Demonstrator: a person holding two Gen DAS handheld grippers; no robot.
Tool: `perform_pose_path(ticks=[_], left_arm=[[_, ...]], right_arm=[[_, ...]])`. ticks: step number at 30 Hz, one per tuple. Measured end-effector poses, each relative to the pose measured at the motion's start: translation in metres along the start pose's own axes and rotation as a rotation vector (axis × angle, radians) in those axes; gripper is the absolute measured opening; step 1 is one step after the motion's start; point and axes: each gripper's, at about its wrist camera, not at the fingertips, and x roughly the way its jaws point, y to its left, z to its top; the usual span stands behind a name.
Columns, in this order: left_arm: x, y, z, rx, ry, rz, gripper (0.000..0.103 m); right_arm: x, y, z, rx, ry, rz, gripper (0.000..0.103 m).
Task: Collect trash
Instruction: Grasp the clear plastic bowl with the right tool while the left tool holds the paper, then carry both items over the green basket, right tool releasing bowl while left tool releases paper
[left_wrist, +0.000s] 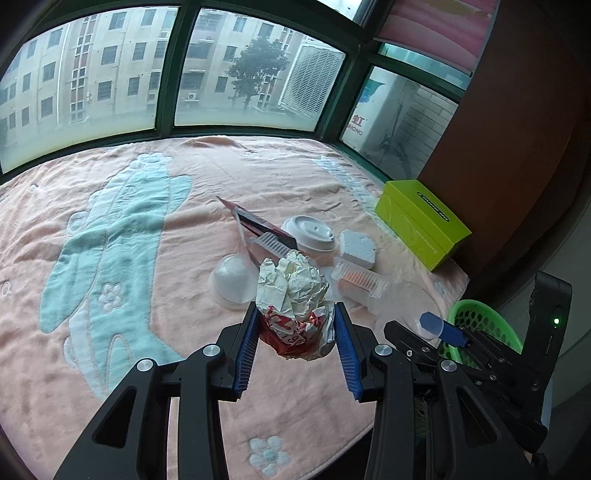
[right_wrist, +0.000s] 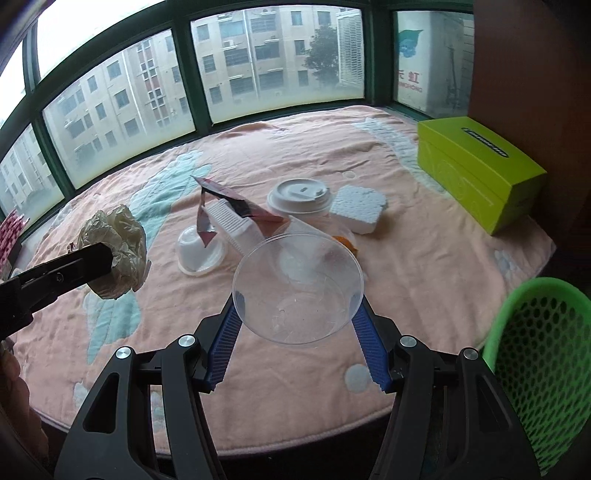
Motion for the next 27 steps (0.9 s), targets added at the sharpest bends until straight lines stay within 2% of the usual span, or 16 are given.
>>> perform_pose_path(ticks=[16,27], left_arm=[[0.029,-0.096,0.013,0.15,0.043,-0.152,0.039],[0.045,-0.164,0.007,0.259,0.08,-0.253,0.039]], right_arm=[[-0.068,-0.082,-0.026,0.157,-0.039,-0.185,0.06],[-0.11,-0.144,-0.058,0.294,-0.048,-0.328,0.06]])
